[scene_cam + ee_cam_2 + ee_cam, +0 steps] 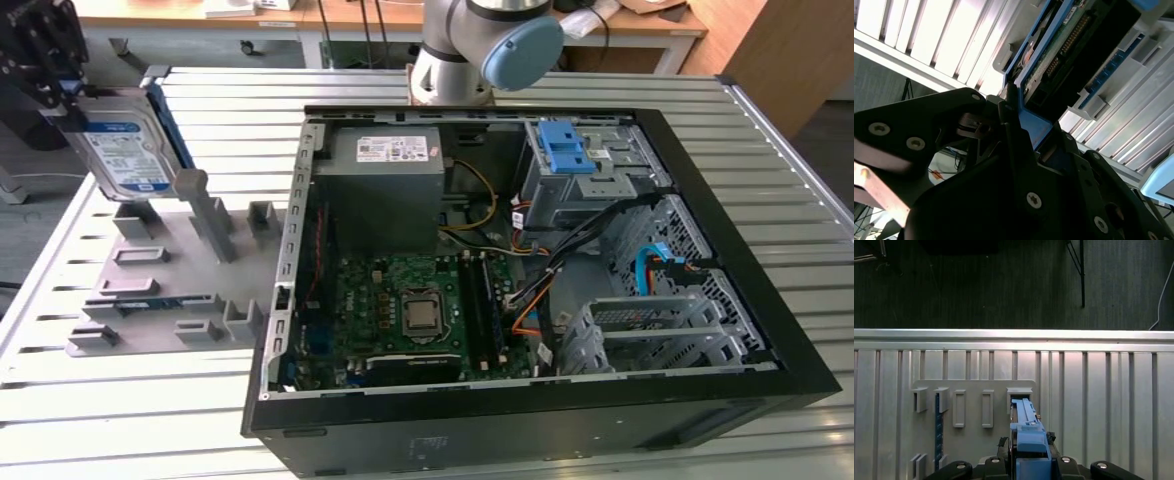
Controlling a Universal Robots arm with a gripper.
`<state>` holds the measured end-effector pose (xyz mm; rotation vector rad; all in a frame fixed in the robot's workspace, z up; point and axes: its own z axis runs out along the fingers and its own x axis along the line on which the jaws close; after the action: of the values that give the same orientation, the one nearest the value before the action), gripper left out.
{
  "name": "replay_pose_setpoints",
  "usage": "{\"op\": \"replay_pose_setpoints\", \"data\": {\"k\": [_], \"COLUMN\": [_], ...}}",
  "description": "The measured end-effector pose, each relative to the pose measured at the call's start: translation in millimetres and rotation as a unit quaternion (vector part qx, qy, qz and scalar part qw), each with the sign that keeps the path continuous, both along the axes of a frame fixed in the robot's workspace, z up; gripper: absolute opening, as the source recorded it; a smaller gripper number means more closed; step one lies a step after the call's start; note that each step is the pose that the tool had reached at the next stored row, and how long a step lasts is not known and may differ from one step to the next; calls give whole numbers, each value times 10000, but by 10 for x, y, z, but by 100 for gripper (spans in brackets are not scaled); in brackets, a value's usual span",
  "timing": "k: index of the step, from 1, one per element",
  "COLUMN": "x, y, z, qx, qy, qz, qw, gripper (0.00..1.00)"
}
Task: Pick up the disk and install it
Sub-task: 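Pick up the disk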
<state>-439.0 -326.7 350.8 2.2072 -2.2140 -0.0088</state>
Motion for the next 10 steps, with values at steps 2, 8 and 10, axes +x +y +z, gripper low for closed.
{"op": "replay_pose_setpoints", "data": {"k": [2, 8, 10], "x": [0, 0, 0], "y": [0, 0, 0], "z": [10, 54, 72], "qx": [0, 0, 0], "qy": [0, 0, 0], "qz": [0, 0, 0], "qw": [10000, 10000, 10000], "gripper": [36, 36, 36]}}
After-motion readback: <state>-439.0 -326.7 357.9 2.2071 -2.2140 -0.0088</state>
